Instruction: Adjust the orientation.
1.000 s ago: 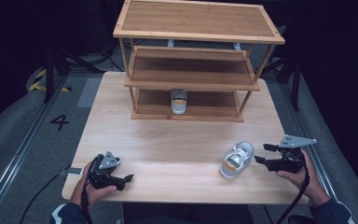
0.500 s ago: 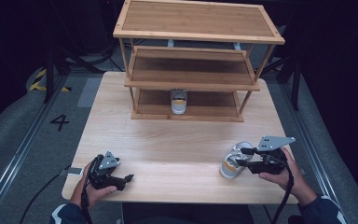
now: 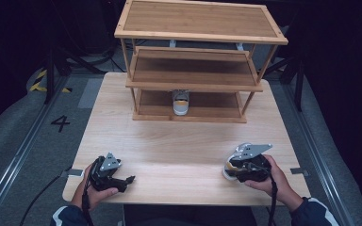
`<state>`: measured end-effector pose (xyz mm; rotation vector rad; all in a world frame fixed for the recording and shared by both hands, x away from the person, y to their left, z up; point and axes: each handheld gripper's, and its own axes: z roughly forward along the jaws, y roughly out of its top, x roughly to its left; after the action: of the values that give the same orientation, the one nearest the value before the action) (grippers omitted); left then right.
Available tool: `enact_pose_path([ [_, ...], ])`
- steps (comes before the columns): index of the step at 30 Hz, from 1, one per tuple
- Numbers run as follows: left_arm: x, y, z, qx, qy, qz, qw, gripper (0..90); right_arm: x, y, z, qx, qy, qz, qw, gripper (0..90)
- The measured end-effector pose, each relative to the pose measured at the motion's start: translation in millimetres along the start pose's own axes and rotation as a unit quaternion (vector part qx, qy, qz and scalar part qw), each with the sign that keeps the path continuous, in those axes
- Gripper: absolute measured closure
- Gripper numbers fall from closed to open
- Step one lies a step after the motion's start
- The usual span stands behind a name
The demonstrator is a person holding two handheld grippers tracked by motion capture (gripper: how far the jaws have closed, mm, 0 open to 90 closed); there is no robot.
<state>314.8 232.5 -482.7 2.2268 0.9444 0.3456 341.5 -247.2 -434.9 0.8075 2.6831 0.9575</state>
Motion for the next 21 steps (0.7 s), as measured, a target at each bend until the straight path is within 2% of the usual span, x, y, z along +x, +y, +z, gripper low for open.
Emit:
enact_pose_path([
  [3, 0.0, 0.0, 0.0, 0.0, 0.0, 0.0, 1.0, 15.4, -0.7, -1.2, 8.1, 0.009, 0.013, 0.007, 0.9998, 60.0],
  [5, 0.1, 0.0, 0.0, 0.0, 0.0, 0.0, 1.0, 15.4, 1.0, -1.0, 9.4, 0.013, 0.019, 0.0, 0.9997, 61.5],
  [6, 0.1, 0.0, 0.0, 0.0, 0.0, 0.0, 1.0, 15.4, 2.9, -1.2, 9.2, 0.018, 0.024, -0.012, 0.9995, 64.6],
  [10, 0.1, 0.0, 0.0, 0.0, 0.0, 0.0, 1.0, 15.3, 2.7, -2.4, 6.5, 0.022, 0.025, -0.017, 0.9993, 68.1],
  [11, 0.1, 0.0, 0.0, 0.0, 0.0, 0.0, 1.0, 15.4, 1.8, -3.0, 5.4, 0.023, 0.031, -0.017, 0.9991, 68.6],
  [15, 0.1, 0.0, 0.0, 0.0, 0.0, 0.0, 1.0, 15.4, 2.3, -5.5, -1.2, 0.045, 0.047, -0.037, 0.9972, 67.5],
  [17, 0.1, 0.0, 0.1, 0.0, 0.0, 0.0, 1.0, 15.4, 2.2, -6.6, -7.2, 0.053, 0.048, -0.043, 0.9966, 67.0],
  [19, 0.0, 0.0, 0.1, -0.001, -0.001, 0.0, 1.0, 15.4, 0.1, -7.8, -13.2, 0.058, 0.055, -0.034, 0.9963, 64.9],
  [21, 0.1, 0.0, 0.0, 0.0, 0.0, 0.0, 1.0, 15.4, -1.4, -10.1, -17.9, 0.061, 0.051, -0.027, 0.9965, 61.5],
])
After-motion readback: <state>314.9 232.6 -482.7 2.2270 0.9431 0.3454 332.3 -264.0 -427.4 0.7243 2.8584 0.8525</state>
